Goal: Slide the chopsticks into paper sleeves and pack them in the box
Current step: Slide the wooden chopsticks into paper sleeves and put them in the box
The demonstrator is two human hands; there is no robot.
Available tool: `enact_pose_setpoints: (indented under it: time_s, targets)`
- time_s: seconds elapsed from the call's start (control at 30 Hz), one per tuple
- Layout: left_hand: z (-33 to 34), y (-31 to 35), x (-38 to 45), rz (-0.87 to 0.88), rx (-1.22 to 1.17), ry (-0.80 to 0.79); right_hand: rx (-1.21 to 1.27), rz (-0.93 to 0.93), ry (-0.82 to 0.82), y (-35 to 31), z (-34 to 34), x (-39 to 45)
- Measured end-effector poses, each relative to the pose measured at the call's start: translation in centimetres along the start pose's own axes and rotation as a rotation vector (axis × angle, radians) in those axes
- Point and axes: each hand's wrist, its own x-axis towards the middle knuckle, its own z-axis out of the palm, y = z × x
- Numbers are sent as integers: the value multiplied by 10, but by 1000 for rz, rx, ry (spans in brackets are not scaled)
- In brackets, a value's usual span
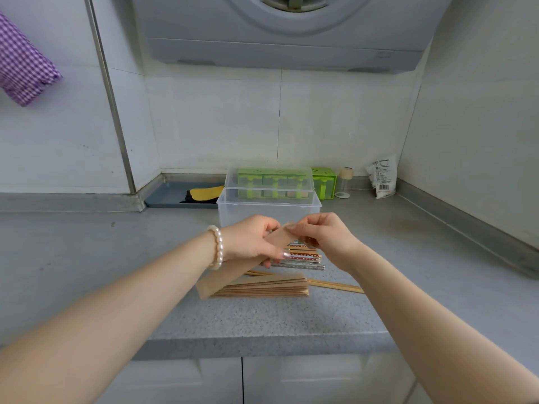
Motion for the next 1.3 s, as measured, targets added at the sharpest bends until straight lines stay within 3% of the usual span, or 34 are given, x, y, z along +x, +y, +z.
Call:
enact_pose_setpoints:
  time_s: [0.17, 0.23, 0.3, 0.43, 0.57, 0.87, 1.0, 1.1, 1.2, 1.3]
  targets:
    - [15, -12, 6, -14, 92, 46, -79, 101, -1, 8, -9, -3]
    - [13, -18, 7, -51, 60, 32, -382, 99, 37, 13, -23, -4]
    - [11, -24, 7, -88, 45, 22, -715, 138, -48, 23, -35, -5]
    - [10, -32, 7, -134, 91, -37, -927, 228, -228, 40, -36, -12]
    - [14, -37, 10, -163, 127, -98, -930, 266, -265, 45, -36, -11]
    - [13, -36, 7, -156, 124, -77, -999, 339, -342, 46, -33, -5]
    - [9, -35, 3, -126, 117, -68, -891, 223, -154, 34, -44, -3]
    - [2, -36, 2, -135, 92, -37, -558, 74, 49, 9, -58, -9]
    - [-5, -37, 0, -124, 38, 33, -412, -56, 27, -19, -71, -22]
    - [-10, -36, -1, -94, 7, 93, -510, -72, -31, -33, -81, -29]
